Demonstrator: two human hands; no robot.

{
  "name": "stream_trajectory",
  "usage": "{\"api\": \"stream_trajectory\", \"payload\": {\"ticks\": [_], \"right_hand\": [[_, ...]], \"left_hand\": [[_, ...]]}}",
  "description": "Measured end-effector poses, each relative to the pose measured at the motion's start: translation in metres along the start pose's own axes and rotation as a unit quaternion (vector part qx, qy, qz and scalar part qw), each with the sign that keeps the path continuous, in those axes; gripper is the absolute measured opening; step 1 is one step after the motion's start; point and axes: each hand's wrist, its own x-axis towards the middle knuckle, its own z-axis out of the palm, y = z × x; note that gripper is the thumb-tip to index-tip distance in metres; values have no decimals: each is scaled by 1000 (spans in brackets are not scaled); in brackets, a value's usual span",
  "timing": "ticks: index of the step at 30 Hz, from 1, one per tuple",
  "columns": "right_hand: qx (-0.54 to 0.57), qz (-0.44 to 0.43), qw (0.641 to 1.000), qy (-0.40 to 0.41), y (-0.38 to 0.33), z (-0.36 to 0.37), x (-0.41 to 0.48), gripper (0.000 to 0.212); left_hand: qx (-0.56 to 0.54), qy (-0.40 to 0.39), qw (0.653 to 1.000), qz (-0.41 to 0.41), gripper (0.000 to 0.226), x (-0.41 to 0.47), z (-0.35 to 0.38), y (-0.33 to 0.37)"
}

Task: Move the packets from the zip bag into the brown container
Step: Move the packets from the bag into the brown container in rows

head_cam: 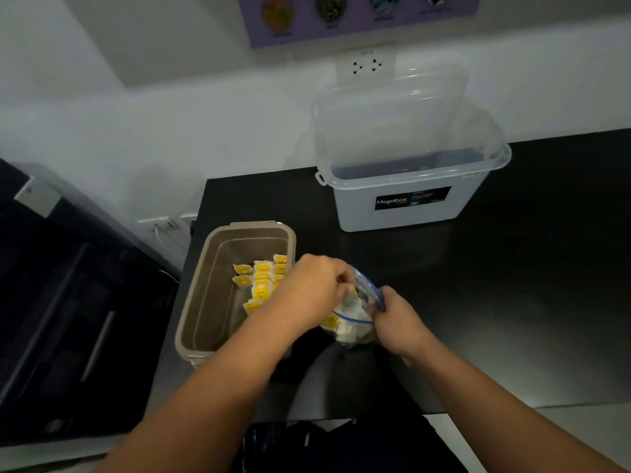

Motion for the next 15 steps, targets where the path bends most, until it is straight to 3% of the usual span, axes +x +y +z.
{"api": "stream_trajectory", "payload": {"ticks": [7, 10, 12, 15], "right_hand": [[-1, -52, 999, -1, 8, -26, 7, 12], [6, -70, 998, -8, 9, -34, 10, 14], [12, -78, 997, -17, 8, -38, 11, 18], [16, -90, 995, -41, 5, -46, 10, 25]], "left_hand": [[97, -46, 992, -68, 24, 19, 49, 14], [148, -152, 973, -86, 37, 36, 56, 23], [124, -237, 958, -105, 42, 54, 58, 25], [129, -300, 938, -115, 42, 55, 63, 23]]}}
